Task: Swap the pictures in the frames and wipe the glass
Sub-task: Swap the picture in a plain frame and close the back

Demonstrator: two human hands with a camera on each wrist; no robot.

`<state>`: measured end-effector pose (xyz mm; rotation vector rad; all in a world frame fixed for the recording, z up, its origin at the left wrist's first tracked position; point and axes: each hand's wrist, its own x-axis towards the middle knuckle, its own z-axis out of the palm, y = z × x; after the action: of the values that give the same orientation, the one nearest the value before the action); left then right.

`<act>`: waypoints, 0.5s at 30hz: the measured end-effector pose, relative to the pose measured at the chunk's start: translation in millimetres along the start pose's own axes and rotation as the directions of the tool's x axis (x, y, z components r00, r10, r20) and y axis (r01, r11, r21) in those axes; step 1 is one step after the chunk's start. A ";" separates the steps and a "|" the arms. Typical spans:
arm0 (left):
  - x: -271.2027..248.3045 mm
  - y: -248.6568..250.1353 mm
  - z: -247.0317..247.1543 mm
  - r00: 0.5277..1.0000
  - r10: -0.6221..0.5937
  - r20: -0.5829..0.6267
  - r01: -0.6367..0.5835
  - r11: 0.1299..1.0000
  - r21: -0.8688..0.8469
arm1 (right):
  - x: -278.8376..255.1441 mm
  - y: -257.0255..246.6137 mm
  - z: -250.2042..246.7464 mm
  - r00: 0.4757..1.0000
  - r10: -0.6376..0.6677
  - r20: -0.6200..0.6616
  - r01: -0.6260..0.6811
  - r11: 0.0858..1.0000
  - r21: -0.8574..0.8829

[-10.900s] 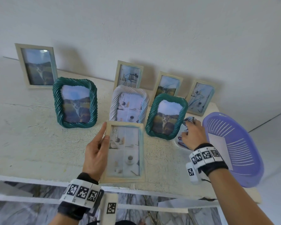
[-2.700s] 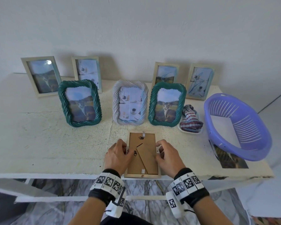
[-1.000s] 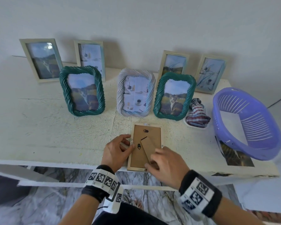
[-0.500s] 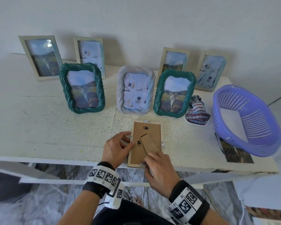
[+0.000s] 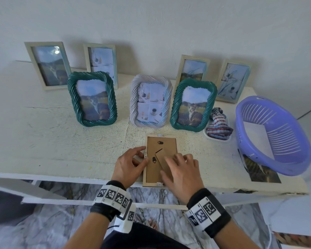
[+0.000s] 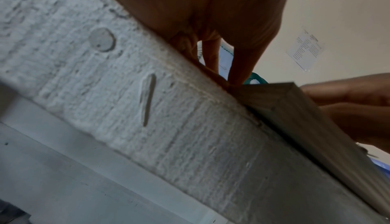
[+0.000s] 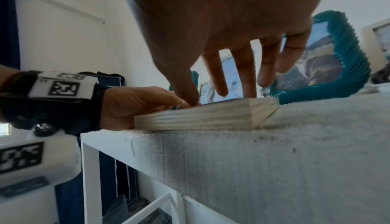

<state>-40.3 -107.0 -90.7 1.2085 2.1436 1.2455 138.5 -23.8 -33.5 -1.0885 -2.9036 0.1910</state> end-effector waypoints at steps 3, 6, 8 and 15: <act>0.2 -1.2 -0.3 1.000 0.007 0.005 -0.007 1.000 -0.010 | 7.3 -6.7 0.6 1.000 0.011 -0.022 -0.012 0.999 -0.045; 0.4 -1.7 -0.6 1.000 0.011 -0.004 -0.011 1.000 -0.011 | 16.4 -11.8 0.3 0.998 0.057 -0.031 -0.055 0.998 0.043; 0.7 -2.1 0.0 1.000 0.018 -0.010 -0.018 1.000 -0.012 | 19.3 -14.1 -1.7 0.995 0.077 -0.069 -0.073 0.996 0.051; 0.2 -1.6 0.3 1.000 -0.006 -0.004 0.005 1.000 -0.028 | 6.6 20.4 -19.7 0.985 0.161 -0.061 -0.156 0.984 0.083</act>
<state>-41.0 -107.2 -92.2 1.1888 2.1242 1.2724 148.4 -2.2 -16.5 -1.2866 -2.7260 0.2637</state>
